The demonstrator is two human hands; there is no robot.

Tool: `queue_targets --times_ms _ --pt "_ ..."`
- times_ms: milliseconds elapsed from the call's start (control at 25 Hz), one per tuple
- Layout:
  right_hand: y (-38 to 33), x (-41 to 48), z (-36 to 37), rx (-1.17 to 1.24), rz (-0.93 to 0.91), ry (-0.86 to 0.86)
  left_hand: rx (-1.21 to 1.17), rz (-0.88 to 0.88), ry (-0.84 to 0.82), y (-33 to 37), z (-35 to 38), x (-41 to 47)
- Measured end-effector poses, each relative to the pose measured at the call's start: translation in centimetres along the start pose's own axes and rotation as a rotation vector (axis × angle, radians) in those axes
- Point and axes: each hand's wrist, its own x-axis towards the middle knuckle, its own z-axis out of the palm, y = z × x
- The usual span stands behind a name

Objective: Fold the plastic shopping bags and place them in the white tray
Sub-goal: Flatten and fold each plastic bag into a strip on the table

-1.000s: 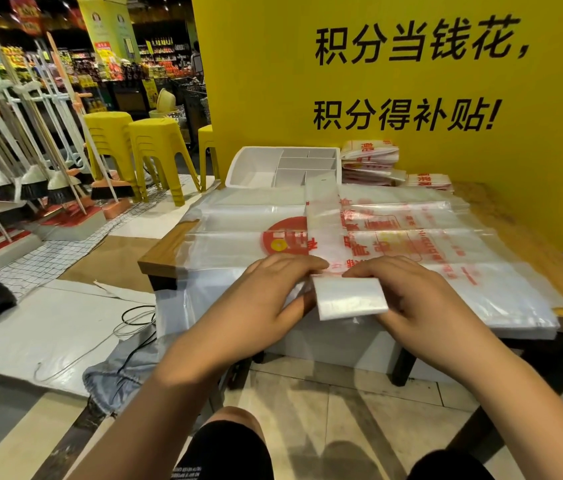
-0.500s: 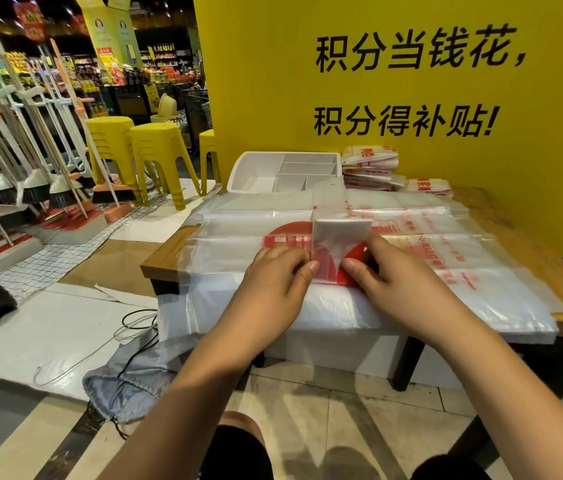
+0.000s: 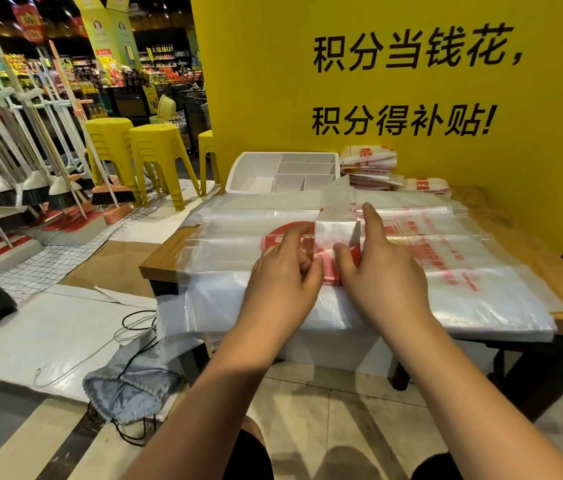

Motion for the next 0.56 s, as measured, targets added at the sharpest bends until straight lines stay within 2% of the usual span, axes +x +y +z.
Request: queue_targets --times_ms 320,440,560 --pt "-0.3 -0.1 0.0 -0.197 -0.022 0.005 0.106 0.086 -0.027 -0.7 0.8 1.1" --pt "0.6 0.5 0.2 -0.293 -0.115 -0.070 0.197 0.102 -0.050 -1.1 1.0 1.0" --pt "1.9 1.2 -0.2 -0.306 -0.208 -0.220 0.252 0.170 -0.153 -1.5 0.5 1.3"
